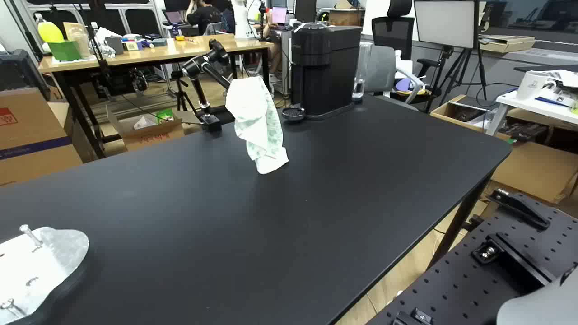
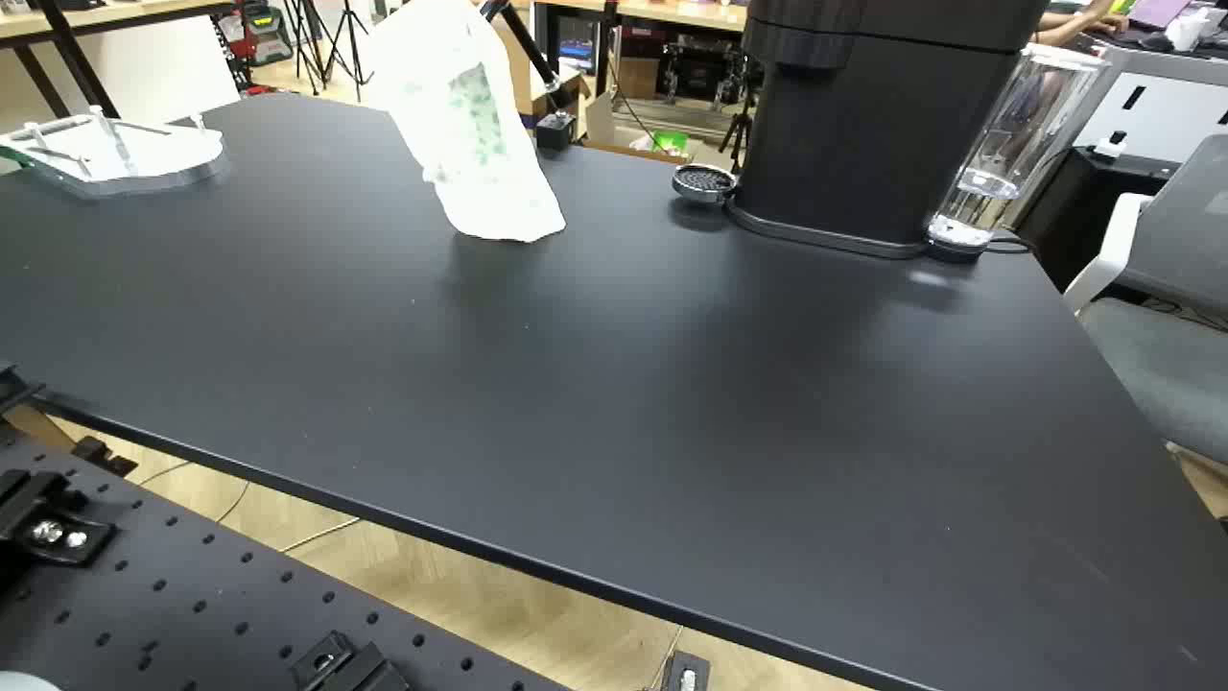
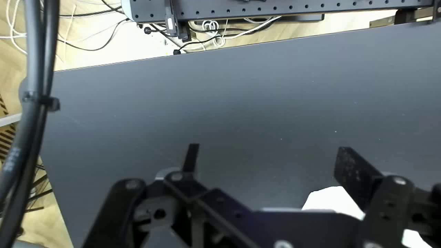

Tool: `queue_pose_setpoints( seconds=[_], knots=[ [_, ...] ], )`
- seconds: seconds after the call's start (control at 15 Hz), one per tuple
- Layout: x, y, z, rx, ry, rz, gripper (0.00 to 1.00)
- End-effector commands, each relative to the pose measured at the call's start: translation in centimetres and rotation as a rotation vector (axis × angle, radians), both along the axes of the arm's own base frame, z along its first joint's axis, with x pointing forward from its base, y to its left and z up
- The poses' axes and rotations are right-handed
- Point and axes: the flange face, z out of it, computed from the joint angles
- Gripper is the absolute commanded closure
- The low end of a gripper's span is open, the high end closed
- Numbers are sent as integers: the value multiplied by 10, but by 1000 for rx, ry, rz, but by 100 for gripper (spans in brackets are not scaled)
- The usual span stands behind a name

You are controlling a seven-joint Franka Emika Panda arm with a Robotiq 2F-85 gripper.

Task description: Put the towel on the table

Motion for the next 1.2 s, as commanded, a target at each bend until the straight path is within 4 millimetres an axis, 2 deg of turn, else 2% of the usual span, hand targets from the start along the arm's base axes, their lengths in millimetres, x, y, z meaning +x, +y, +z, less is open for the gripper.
queue_pose_setpoints(
  seconds=[0.0,0.67,0.87,1.13],
  knots=[
    [0,0,1,0,1,0,0],
    [0,0,1,0,0,0,0],
    [18,2,-14,-30,-40,-24,0],
    [64,23,-61,-20,-116,-22,0]
  ],
)
